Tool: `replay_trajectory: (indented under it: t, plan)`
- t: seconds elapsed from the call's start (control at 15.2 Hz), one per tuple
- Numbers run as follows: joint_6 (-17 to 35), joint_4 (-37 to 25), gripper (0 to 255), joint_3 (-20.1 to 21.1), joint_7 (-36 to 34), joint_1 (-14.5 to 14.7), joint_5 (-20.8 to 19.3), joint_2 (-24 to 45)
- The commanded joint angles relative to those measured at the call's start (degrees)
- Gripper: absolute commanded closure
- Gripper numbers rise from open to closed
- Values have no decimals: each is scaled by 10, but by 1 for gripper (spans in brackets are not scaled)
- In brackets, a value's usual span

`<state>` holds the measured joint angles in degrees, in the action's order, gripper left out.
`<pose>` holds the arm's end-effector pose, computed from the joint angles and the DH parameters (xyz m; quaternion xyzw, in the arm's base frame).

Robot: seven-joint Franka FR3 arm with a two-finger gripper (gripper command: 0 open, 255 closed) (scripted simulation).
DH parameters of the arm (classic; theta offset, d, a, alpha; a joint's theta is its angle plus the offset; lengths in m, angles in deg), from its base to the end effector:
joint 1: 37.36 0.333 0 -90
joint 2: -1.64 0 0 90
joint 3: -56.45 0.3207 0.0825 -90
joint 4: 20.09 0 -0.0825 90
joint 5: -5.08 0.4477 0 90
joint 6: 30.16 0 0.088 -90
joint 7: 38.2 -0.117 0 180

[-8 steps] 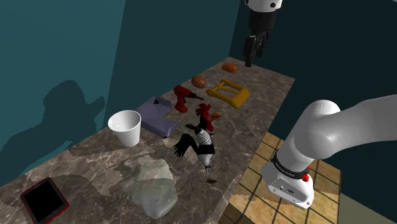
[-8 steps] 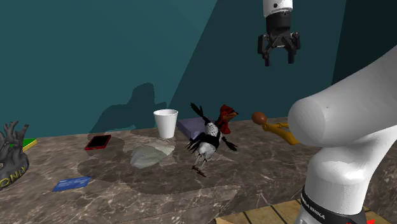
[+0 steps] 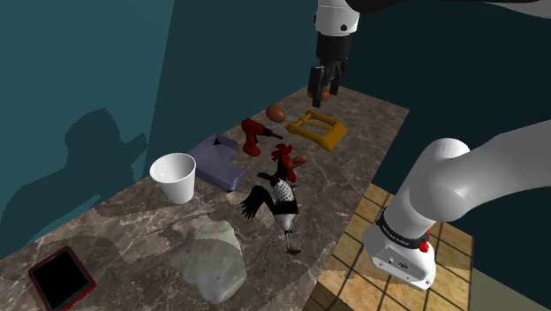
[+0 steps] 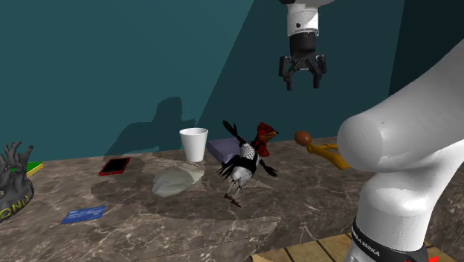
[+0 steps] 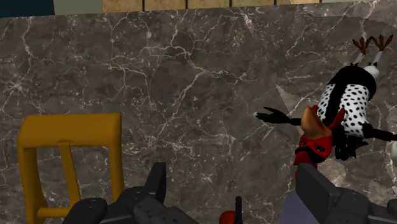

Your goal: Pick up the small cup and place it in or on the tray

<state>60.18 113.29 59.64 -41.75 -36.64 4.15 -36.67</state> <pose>0.3964 0.0281 0.5542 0.9988 -0.0032 -0.0401 0.0278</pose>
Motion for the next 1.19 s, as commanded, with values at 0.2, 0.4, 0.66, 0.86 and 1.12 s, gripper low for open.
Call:
replay_trajectory:
  t: [0.2, 0.4, 0.66, 0.86, 1.12]
  plan:
    - [74, 1, 0, 27, -42, 14, 40, 68]
    - [116, -7, 0, 42, -64, 22, 61, 114]
    - [169, -29, 0, 62, -92, 32, 83, 181]
    - [206, -52, 0, 76, -112, 39, 97, 234]
    - [249, -94, 0, 92, -137, 48, 109, 308]
